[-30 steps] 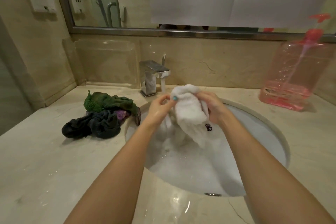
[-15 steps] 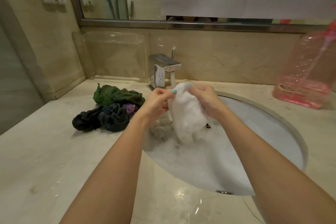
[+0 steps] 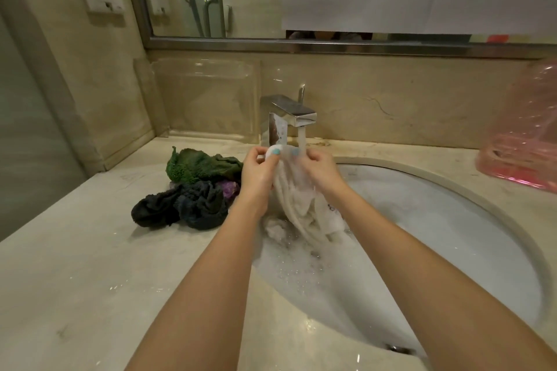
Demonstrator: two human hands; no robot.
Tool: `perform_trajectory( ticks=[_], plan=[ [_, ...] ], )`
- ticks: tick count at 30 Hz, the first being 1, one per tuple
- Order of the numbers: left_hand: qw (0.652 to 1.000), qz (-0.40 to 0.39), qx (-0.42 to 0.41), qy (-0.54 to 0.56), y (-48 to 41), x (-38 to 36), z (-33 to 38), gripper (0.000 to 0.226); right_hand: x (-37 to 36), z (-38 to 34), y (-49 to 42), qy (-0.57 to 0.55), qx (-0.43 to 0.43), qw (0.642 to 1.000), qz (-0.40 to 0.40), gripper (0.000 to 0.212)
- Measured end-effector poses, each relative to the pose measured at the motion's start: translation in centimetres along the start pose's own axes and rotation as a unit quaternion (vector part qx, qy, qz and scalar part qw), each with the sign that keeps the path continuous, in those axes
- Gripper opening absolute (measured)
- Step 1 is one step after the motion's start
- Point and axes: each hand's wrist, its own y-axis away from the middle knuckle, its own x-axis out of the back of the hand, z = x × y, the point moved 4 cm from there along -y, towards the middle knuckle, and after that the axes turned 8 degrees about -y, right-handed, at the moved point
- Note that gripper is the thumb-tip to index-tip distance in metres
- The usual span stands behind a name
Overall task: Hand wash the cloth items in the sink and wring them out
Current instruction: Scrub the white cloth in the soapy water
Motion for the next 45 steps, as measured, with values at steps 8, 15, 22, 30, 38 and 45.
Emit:
perform_trajectory(
  ticks=[8, 15, 22, 30, 38, 45],
  plan=[
    [1.000, 0.016, -0.023, -0.007, -0.4, 0.1, -0.2, 0.012, -0.4, -1.1, -0.2, 0.071, 0.080, 0.994, -0.033, 0.022],
    [0.957, -0.212, 0.003, -0.196, 1.3, -1.9, -0.7, 0.032, 4.0, -3.1, -0.7, -0.141, 0.026, 0.985, 0.099, 0.020],
    [0.982, -0.163, 0.068, 0.071, 1.0, -2.1, 0.0, 0.024, 6.1, -4.2, -0.1, -0.193, -0.023, 0.978, 0.076, 0.018],
    [0.959, -0.055, 0.061, 0.271, 0.1, -0.9, 0.7, 0.009, 5.1, 3.4, 3.0, 0.168, -0.145, 0.971, -0.091, 0.018],
    [0.984, -0.122, 0.039, -0.126, 0.9, -1.2, 0.4, 0.046, 5.6, 0.4, 2.3, -0.096, -0.105, 0.989, -0.048, 0.018],
    [0.929, -0.302, 0.074, -0.202, 1.7, -2.3, -1.1, 0.052, 5.5, -1.1, 1.6, -0.267, -0.070, 0.960, -0.050, 0.021]
  ],
)
